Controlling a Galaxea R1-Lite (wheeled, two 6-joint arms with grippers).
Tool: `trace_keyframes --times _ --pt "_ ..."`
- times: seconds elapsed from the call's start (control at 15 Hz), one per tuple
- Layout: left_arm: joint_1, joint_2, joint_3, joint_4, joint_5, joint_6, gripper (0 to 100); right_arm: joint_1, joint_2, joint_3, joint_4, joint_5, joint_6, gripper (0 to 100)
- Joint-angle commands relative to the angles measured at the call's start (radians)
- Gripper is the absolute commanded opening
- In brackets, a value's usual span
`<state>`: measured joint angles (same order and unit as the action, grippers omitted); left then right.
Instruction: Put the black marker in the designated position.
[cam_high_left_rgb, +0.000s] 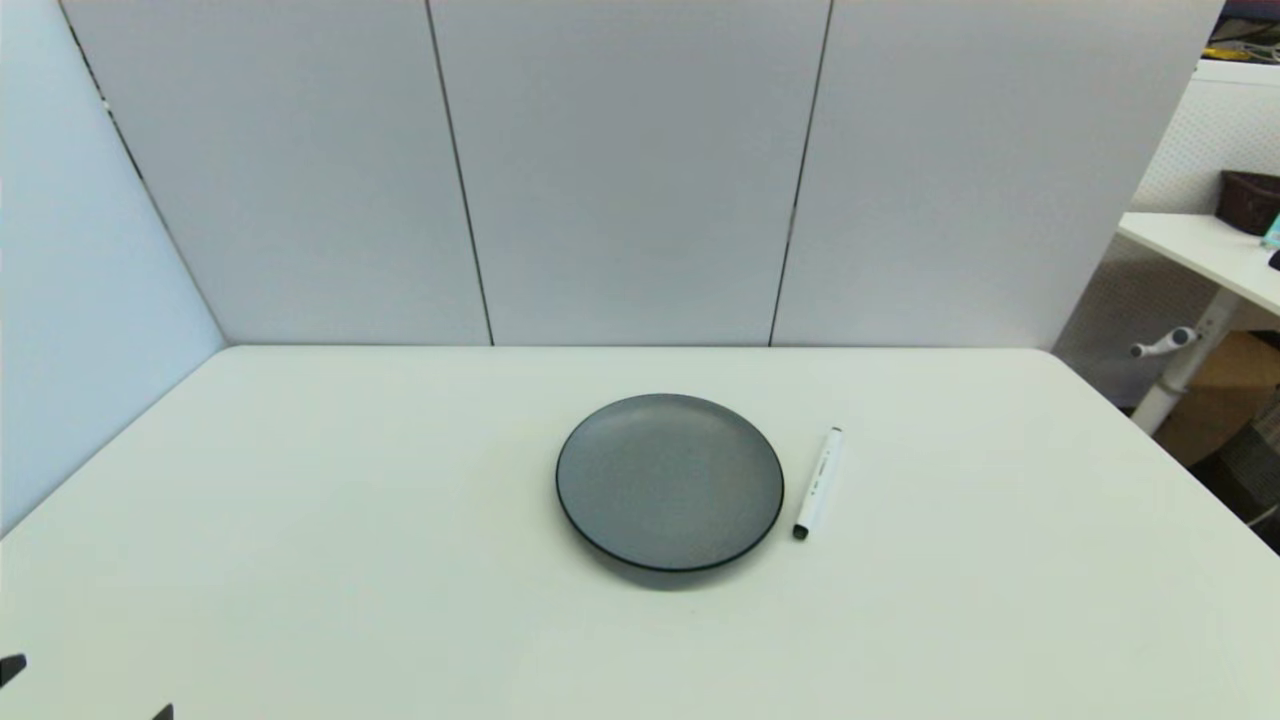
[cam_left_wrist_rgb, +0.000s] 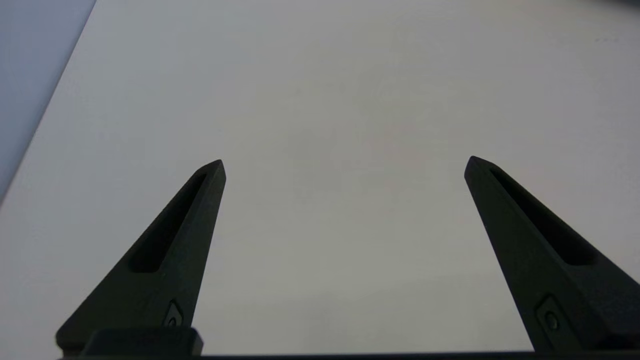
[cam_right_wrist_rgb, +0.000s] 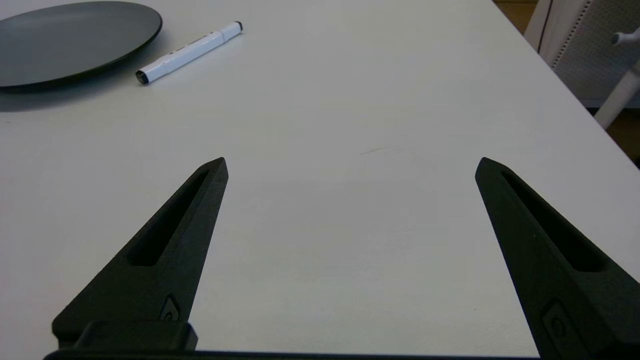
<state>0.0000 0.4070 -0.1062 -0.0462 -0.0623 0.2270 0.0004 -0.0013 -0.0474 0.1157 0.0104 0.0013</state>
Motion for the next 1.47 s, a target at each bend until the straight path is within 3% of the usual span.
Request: trace_keyframes --times 0.07,1.47 --pt "-0.008 -0.358 0.097 0.072 0.041 -0.137 100 0.0 0.001 0.0 -0.001 0.0 0.0 100" --pt "-0.008 -0.407 0.106 0.048 0.053 -0.192 100 0.0 0.001 -0.005 0.01 -0.006 -0.007 100"
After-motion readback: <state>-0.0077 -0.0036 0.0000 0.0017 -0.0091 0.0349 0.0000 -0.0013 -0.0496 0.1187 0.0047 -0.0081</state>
